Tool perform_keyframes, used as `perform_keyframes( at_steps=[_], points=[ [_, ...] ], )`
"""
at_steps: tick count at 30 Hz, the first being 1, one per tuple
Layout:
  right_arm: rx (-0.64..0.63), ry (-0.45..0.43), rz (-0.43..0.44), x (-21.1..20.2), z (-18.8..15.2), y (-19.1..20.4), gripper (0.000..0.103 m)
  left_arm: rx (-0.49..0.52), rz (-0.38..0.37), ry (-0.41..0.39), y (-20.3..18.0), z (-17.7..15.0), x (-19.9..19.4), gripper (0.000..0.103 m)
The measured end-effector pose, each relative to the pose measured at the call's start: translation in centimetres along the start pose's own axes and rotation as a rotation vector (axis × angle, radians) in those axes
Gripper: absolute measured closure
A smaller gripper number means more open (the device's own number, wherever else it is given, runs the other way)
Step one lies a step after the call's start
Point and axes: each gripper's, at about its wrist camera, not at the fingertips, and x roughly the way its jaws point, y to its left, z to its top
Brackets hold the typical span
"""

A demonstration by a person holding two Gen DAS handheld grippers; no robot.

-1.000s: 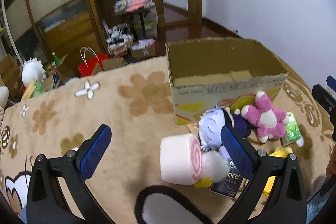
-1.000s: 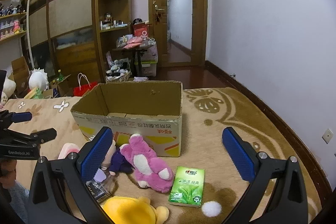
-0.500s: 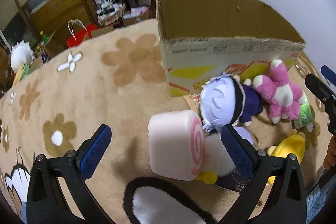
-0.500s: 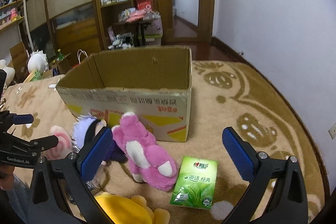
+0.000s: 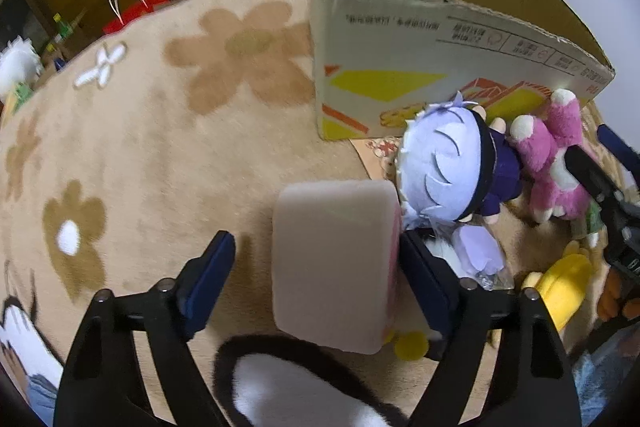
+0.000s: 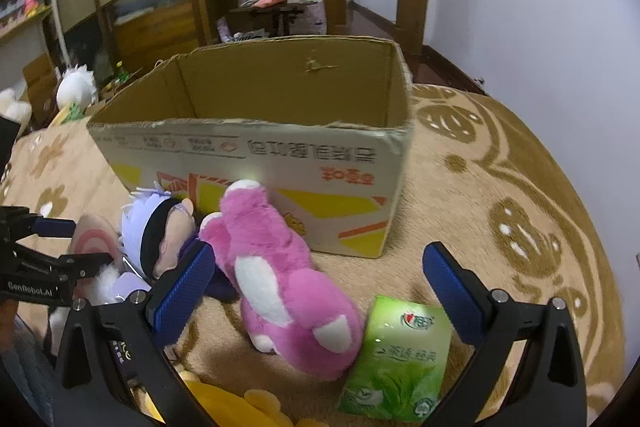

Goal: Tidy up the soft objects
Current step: 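Grasp the pink roll cushion with the left tool while the right tool grasps the pink plush bear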

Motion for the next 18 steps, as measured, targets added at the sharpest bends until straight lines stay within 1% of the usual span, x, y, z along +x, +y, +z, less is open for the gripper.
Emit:
perform_keyframes(
  at_steps=[1,2,4,6,7,10,12,14,15,18],
  points=[
    [-0.007,0.003,0.003,0.1,0.0,0.2,0.002,0.000,-0.014,0.008,0.0,0.0,0.1,0.031],
    [-0.017,0.009,0.000,0.2,-0.1,0.4,0.006,0.002,-0.020,0.013,0.1,0.1,0.2,0.034],
    [-0.038,0.024,-0.004,0.6,-0.3,0.6,0.012,0.017,-0.035,0.021,-0.2,0.0,0.3,0.047],
    [-0.040,0.037,0.018,0.9,-0.4,0.5,0.020,0.038,-0.037,0.020,-0.6,0.0,0.2,0.052],
    [-0.034,0.042,0.028,1.0,-0.4,0.4,0.021,0.050,-0.030,0.014,-0.8,0.0,0.1,0.055],
    [-0.027,0.065,0.071,1.4,-0.4,0.3,0.035,0.058,-0.028,0.006,-1.1,0.0,-0.2,0.058],
    [-0.020,0.087,0.103,1.7,-0.6,0.3,0.050,0.056,-0.027,-0.001,-1.2,0.0,-0.2,0.059],
    [-0.022,0.094,0.107,1.8,-0.7,0.5,0.055,0.056,-0.017,-0.012,-1.2,0.1,-0.5,0.060],
    [-0.025,0.092,0.105,1.7,-0.8,0.6,0.060,0.057,-0.014,-0.020,-1.3,-0.1,-0.7,0.061],
    [-0.016,0.087,0.114,0.8,-0.6,0.8,0.064,0.061,-0.003,-0.056,-1.8,-0.5,-1.9,0.061]
  ],
)
